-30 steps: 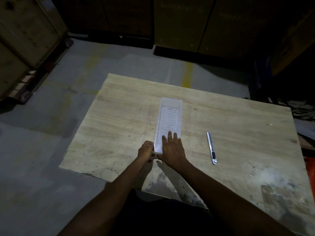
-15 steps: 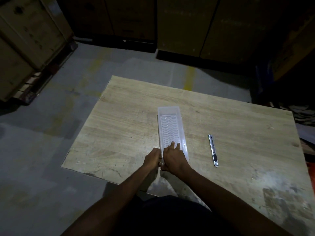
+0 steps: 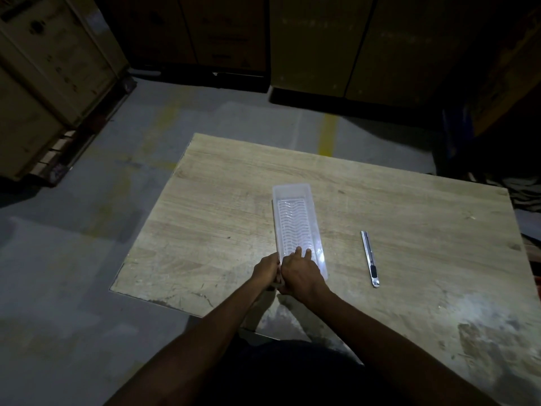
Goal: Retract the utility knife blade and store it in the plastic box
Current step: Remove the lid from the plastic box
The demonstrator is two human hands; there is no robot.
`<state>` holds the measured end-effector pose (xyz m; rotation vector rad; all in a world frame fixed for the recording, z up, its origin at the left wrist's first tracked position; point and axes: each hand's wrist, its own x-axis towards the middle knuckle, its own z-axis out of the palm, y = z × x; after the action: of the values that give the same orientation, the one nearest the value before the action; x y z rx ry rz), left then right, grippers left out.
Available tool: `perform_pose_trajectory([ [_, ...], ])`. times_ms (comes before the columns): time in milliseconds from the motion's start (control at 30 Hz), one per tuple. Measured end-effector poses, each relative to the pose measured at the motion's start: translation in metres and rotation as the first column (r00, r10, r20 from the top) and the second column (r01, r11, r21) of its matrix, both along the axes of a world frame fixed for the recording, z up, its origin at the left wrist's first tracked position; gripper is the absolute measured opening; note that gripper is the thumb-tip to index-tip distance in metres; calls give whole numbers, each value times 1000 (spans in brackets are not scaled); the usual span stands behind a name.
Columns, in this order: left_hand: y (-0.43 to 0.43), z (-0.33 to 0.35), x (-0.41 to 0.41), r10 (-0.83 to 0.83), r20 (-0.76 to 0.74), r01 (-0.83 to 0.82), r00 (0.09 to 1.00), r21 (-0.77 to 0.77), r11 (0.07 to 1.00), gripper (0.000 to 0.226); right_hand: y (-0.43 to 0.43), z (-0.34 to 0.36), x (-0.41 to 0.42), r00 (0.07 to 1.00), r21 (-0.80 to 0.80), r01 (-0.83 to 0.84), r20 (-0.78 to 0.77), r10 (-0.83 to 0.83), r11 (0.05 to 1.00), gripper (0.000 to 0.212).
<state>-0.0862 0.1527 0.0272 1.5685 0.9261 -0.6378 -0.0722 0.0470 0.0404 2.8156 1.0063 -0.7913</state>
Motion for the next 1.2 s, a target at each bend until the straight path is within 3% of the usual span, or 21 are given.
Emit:
perform_pose_trajectory([
  [100,0,1,1,-65,15,65,998,27,998,43,2,-3,2,1000,-9,23,-15,-23,1000,67],
  [233,-1,4,1,-3,0,3,1000,-12,1000,44,1,-1,4,1000,-10,-1,-18,0,1000,65],
  [433,1,-2,3,50,-26,-51,998,-59,997,43,-10,-2,17,998,213,52,24,-58,976,54],
  [533,0,-4,5,-96,26,94,995,85,992,35,-22,3,18,988,326,136,26,-152,936,54],
  [633,-6,-6,1,-297,133,261,945,238,936,35,-29,11,16,979,324,195,-14,-202,926,57],
  [733,-9,-6,-1,-377,156,299,913,373,878,33,-34,21,18,957,378,289,-96,-274,879,54],
  [867,-9,-8,-1,-413,154,304,898,460,834,34,-41,29,10,906,451,422,-220,-360,786,66],
  [933,-5,-6,-1,-399,143,292,906,473,831,33,-45,30,10,862,522,504,-247,-443,688,65],
  [1033,13,-8,-2,-336,140,235,931,476,847,33,-61,23,25,686,680,668,-406,-604,303,52],
  [1100,27,-9,-4,-300,130,203,945,484,851,31,-75,18,34,538,649,759,-585,-606,48,41],
  [1200,39,-9,-6,-252,130,164,959,471,867,29,-90,4,36,375,512,849,-758,-534,-131,35],
])
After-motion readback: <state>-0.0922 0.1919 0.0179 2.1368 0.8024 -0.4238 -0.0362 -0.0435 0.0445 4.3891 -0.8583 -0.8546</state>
